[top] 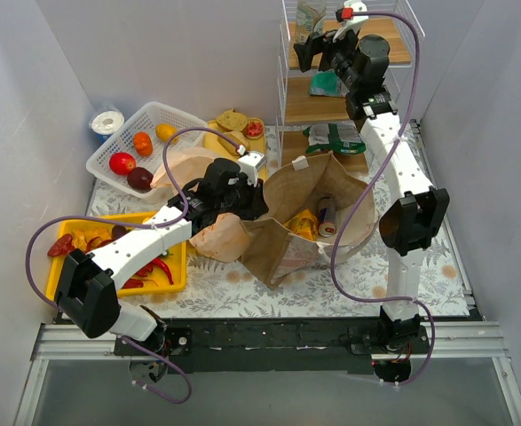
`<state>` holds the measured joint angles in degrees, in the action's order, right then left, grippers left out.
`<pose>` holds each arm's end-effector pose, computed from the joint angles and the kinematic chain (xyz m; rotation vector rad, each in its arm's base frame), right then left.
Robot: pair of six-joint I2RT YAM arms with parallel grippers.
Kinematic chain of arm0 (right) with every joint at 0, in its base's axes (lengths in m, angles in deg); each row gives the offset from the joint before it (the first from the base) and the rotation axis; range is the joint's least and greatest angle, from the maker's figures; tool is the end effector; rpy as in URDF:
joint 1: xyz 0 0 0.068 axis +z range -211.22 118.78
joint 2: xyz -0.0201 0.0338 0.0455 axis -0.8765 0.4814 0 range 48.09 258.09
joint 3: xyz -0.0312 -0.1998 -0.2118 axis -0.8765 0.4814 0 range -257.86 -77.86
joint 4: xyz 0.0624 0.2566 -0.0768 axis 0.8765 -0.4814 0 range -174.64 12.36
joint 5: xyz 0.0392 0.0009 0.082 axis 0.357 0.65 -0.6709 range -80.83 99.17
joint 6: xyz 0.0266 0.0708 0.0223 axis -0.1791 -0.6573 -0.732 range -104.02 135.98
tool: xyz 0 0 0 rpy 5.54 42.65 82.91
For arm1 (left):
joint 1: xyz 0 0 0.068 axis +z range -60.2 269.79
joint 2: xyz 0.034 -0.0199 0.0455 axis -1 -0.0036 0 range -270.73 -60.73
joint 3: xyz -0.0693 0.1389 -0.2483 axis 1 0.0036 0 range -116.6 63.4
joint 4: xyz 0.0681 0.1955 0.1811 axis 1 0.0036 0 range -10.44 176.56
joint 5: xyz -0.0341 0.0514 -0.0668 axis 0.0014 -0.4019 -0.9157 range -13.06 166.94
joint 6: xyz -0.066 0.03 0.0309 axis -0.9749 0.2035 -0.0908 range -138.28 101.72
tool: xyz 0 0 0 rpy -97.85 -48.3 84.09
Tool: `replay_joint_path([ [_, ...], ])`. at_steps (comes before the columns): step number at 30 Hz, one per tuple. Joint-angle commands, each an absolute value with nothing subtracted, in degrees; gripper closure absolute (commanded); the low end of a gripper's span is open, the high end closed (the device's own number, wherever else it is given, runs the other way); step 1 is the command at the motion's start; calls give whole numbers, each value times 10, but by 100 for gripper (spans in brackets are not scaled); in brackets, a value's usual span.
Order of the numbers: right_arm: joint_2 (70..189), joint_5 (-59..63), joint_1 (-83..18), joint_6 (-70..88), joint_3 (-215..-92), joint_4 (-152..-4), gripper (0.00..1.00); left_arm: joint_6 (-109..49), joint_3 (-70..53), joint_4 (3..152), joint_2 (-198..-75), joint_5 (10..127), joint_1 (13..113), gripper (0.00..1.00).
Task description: Place the mixed food into the grocery bags and tie them
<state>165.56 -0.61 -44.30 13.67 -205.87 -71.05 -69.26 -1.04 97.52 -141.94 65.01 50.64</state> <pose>0.5035 0.1652 0.5137 -0.3095 1.2487 0.3971 0.2684 -0.2366 0.2975 -0.1159 2.3864 -1.0603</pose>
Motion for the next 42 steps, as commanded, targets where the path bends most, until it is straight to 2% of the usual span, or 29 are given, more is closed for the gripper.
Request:
replay_joint_path([
  [1,1672,-17,-449,126,-2104,-670,1,-686,-8,988,-1416,646,506,100],
  [18,1735,-13,-450,101,-2158,-636,2,-684,-10,993,-1424,648,506,100],
  [21,1743,-10,-451,101,-2169,-630,7,-683,-10,993,-1426,649,506,100],
  [25,1745,-1,-450,99,-2169,-617,23,-683,-10,994,-1427,650,506,100],
  [27,1744,1,-451,103,-2169,-615,28,-682,-12,995,-1426,651,506,100],
  [28,1742,1,-450,104,-2167,-614,36,-682,-11,995,-1427,650,506,100],
  [31,1729,2,-450,111,-2146,-604,48,-682,-11,994,-1428,651,506,100],
  [33,1711,6,-450,112,-2130,-595,50,-682,-12,997,-1430,651,506,100],
  [37,1678,10,-449,119,-2098,-580,61,-684,-11,995,-1430,649,506,100],
  [42,1624,21,-449,127,-2042,-561,68,-687,-10,993,-1429,651,506,100],
])
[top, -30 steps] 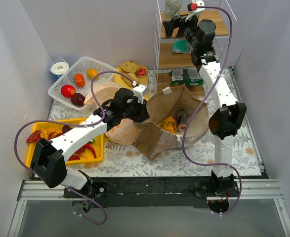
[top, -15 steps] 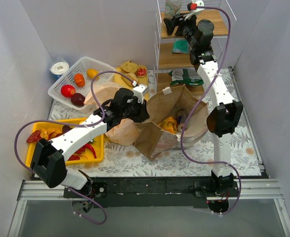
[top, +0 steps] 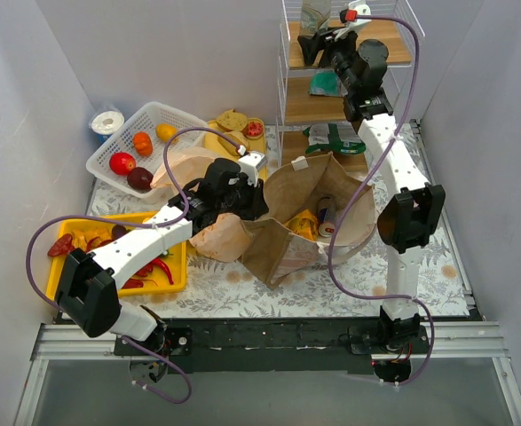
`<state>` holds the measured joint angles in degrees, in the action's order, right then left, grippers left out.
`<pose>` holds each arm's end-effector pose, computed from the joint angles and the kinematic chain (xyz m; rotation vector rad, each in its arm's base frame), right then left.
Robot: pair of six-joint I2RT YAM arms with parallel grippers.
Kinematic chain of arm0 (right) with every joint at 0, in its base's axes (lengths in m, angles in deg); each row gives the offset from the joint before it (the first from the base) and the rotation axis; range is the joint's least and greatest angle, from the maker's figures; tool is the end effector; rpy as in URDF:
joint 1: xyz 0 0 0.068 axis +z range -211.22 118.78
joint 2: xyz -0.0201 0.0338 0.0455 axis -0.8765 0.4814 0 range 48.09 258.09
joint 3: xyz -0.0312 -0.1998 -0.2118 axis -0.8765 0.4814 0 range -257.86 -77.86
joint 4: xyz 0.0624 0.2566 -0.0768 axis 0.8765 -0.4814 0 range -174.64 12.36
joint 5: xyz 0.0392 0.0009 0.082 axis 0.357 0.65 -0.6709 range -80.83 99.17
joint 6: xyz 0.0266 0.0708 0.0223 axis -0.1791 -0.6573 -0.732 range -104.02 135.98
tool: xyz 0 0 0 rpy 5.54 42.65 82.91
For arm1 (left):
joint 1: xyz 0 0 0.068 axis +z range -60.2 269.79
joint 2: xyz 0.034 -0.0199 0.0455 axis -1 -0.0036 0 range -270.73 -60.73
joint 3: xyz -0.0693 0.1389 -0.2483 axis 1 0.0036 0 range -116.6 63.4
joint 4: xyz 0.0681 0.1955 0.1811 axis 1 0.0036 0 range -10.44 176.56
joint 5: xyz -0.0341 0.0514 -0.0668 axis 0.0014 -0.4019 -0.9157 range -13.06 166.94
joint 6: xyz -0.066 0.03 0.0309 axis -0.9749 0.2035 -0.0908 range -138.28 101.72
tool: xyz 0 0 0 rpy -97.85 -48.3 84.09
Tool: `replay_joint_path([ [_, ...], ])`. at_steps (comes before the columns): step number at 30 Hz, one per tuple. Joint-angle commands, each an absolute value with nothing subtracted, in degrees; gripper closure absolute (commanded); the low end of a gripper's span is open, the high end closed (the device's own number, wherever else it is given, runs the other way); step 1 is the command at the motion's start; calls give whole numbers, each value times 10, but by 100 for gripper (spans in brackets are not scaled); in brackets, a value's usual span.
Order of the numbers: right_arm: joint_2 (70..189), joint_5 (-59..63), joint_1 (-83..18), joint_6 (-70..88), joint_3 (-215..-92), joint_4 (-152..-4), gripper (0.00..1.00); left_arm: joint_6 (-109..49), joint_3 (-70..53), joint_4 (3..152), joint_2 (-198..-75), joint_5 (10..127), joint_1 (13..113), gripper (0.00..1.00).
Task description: Place the mixed food into the grocery bags and tie them
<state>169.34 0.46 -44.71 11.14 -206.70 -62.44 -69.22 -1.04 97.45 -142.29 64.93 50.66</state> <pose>0.5213 0.1652 0.5049 -0.2547 1.1604 0.4174 0.2693 -0.2373 0.2956 -0.1156 2.3916 -1.0582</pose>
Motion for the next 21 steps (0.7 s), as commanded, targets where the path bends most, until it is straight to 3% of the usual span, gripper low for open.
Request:
replay_joint_path([
  [1,1614,21,-449,128,-2036,-559,71,-689,-8,988,-1430,652,507,100],
  [9,1601,16,-450,126,-2026,-574,78,-740,-90,988,-1513,662,513,100],
  [15,1586,12,-451,113,-2007,-570,99,-751,-194,995,-1586,681,520,100],
  [21,1561,10,-450,114,-1984,-568,99,-764,-279,1001,-1647,660,556,100],
])
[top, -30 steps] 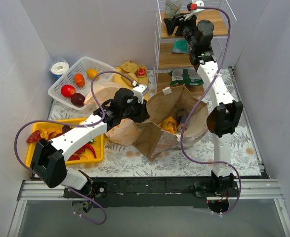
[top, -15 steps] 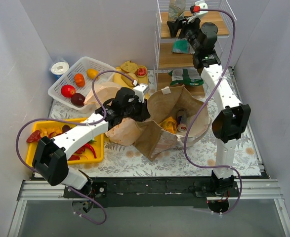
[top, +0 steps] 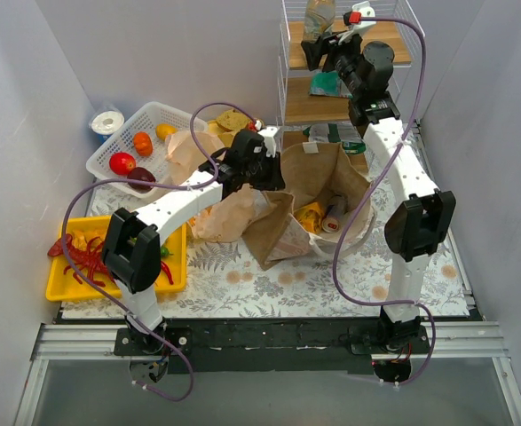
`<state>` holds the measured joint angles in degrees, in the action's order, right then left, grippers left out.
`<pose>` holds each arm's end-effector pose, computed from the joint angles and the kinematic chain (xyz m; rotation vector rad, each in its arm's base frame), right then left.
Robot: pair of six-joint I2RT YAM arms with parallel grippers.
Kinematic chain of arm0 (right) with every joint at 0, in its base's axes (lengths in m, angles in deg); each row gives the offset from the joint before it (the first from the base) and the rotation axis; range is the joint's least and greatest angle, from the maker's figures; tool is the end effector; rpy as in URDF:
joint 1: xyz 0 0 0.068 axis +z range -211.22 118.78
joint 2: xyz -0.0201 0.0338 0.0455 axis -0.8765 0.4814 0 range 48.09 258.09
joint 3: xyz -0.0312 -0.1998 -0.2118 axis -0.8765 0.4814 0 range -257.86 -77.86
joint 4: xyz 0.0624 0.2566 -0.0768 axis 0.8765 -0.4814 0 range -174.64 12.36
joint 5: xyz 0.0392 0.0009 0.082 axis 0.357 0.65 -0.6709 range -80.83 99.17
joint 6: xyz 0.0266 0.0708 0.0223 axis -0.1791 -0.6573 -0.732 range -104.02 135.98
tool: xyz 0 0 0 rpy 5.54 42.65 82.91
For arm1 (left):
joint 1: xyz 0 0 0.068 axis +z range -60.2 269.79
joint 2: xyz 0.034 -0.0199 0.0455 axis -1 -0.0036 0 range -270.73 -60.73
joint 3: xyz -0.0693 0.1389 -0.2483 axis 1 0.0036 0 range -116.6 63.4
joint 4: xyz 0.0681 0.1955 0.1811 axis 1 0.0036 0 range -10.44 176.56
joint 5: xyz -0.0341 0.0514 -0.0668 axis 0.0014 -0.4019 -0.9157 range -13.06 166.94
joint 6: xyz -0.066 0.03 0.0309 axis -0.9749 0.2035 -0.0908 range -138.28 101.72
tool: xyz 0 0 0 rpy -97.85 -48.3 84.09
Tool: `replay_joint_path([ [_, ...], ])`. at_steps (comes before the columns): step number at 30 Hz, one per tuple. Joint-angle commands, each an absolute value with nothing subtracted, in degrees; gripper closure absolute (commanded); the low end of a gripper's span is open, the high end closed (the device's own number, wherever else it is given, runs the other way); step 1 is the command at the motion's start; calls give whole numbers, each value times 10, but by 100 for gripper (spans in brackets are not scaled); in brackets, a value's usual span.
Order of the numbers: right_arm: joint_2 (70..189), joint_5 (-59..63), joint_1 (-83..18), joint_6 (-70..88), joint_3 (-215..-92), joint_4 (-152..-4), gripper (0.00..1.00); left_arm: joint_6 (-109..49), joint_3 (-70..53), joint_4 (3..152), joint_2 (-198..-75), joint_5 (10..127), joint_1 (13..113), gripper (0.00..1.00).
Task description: Place the mixed food into the grocery bags and tie them
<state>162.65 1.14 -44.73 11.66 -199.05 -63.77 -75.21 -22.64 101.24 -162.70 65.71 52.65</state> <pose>0.4970 0.1570 0.5111 -0.2522 1.2002 0.4020 0.3557 -0.2860 0.2928 -0.3042 2.4339 -1.0462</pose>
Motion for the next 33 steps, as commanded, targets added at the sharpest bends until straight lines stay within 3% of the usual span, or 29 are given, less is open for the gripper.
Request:
replay_joint_path([
  [1,1556,7,-451,114,-1980,-565,99,-771,-283,996,-1650,652,560,100],
  [33,1475,-13,-451,92,-1887,-515,99,-792,-335,990,-1686,609,580,100],
])
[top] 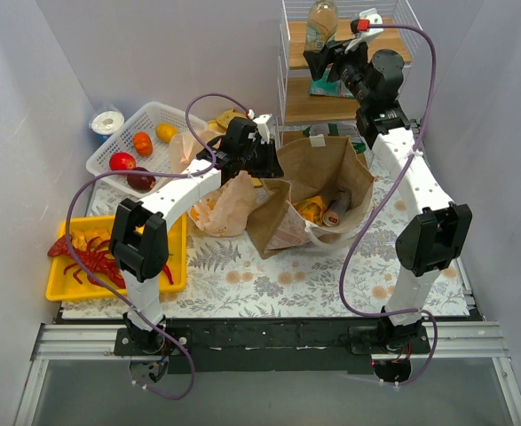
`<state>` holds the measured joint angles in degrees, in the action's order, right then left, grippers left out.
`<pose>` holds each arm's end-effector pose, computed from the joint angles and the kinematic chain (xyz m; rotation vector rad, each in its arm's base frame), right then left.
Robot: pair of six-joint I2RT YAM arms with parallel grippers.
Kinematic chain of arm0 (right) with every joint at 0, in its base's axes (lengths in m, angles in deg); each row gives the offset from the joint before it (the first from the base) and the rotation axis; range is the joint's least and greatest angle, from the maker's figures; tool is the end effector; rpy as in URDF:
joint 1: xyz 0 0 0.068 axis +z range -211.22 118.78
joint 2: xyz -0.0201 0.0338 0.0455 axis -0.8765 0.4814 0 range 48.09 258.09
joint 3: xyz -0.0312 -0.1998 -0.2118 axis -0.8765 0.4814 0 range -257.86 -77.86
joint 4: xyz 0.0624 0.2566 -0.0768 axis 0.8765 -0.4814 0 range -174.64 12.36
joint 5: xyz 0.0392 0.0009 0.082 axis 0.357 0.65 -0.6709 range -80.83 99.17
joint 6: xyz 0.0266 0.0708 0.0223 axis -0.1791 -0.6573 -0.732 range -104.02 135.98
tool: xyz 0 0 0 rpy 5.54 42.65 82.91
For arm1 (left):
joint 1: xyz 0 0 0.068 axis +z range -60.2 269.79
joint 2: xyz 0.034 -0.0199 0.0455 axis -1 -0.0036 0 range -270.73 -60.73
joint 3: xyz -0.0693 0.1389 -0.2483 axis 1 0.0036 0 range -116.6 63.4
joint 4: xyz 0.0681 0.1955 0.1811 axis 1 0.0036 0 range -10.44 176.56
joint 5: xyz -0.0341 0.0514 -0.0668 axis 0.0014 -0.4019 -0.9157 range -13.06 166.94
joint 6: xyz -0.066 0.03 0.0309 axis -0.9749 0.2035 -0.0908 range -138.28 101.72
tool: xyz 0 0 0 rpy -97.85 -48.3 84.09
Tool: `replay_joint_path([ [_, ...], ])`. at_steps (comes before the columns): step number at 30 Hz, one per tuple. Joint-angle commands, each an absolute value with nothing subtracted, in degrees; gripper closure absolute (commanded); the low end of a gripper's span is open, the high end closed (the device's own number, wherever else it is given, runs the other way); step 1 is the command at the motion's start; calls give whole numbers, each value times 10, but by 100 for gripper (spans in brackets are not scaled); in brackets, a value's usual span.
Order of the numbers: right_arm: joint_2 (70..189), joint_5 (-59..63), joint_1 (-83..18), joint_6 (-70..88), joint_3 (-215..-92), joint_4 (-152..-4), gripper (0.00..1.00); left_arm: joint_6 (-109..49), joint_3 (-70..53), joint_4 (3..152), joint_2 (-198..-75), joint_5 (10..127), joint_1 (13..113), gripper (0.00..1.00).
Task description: Place the mixed food into the grocery bags and tie them
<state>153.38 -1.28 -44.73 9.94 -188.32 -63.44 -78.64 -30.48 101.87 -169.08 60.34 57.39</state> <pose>0.4574 0.1482 0.5176 -0.2727 1.2213 0.4536 0.4009 -0.2773 0.2938 -0.4191 2.4273 -1.1382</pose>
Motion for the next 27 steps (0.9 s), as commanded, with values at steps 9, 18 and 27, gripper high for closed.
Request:
replay_joint_path([
  [9,1457,-9,-450,92,-1862,-490,99,-794,-338,990,-1693,606,580,100],
  [18,1440,-4,-450,89,-1830,-462,99,-795,-333,986,-1694,605,580,100],
  [27,1424,-6,-451,85,-1816,-449,99,-795,-333,986,-1696,605,580,100],
])
